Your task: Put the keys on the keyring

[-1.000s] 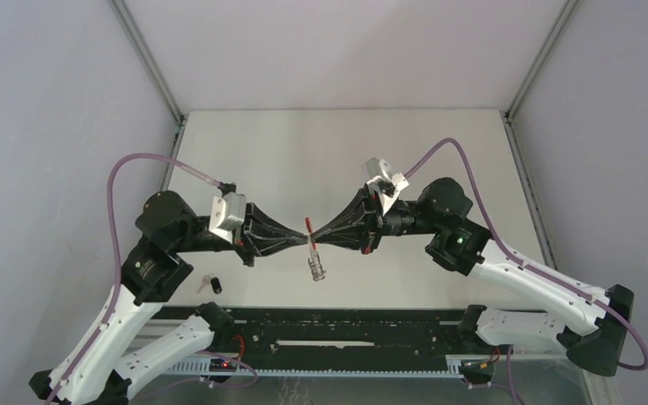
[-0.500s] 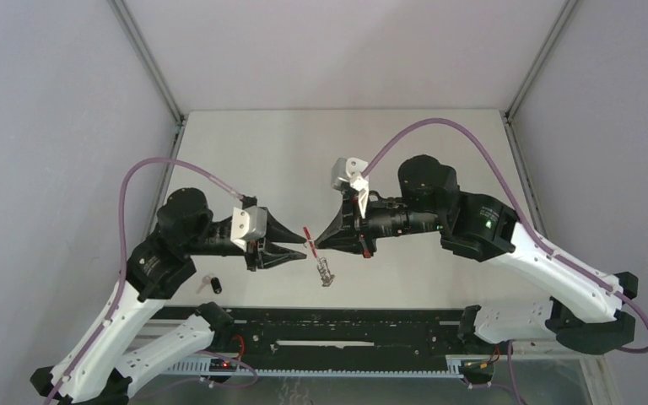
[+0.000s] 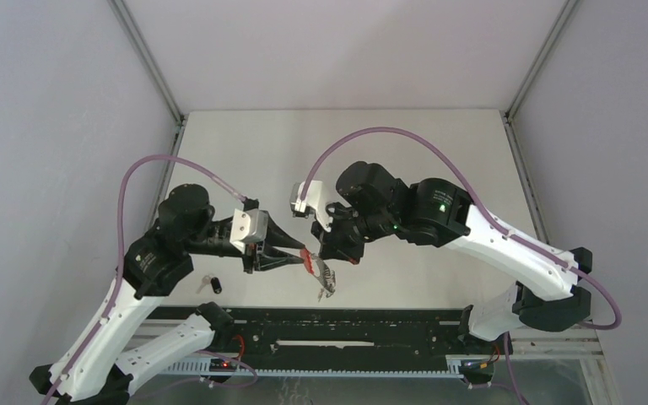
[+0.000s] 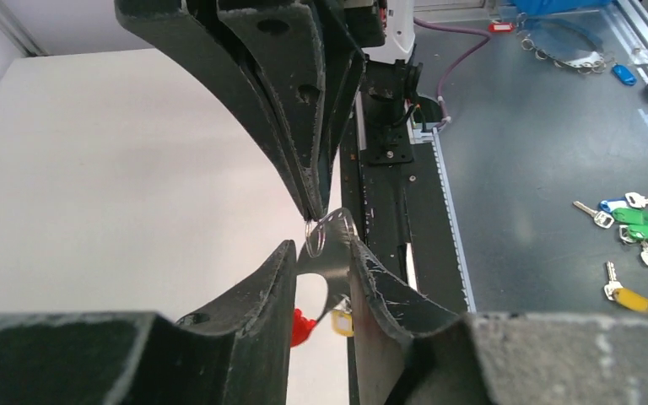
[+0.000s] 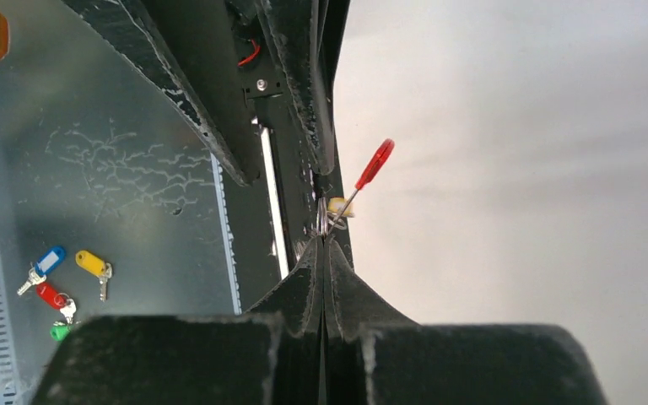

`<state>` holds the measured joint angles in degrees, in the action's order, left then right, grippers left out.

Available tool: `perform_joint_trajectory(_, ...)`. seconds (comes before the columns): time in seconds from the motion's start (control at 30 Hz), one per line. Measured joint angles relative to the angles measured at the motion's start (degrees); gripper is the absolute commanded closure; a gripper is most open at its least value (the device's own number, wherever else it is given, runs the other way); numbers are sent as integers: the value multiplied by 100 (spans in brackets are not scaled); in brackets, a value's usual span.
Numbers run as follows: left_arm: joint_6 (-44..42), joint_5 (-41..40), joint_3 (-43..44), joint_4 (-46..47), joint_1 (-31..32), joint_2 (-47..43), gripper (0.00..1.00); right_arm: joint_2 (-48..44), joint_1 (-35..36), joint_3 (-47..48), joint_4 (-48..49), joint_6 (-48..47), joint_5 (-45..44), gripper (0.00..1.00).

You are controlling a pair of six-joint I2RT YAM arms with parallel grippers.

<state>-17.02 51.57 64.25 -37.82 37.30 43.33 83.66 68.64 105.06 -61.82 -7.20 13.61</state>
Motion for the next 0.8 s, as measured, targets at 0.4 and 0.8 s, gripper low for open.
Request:
perform_joint_trajectory(0.4, -295, -302, 0, -177, 26, -15, 64, -203, 11, -409, 667, -122, 238, 100)
perform_joint_trajectory(0.8, -35, -337, 0, -160, 46, -74, 67, -2232, -544, -3530, 4227, 938, 743, 100)
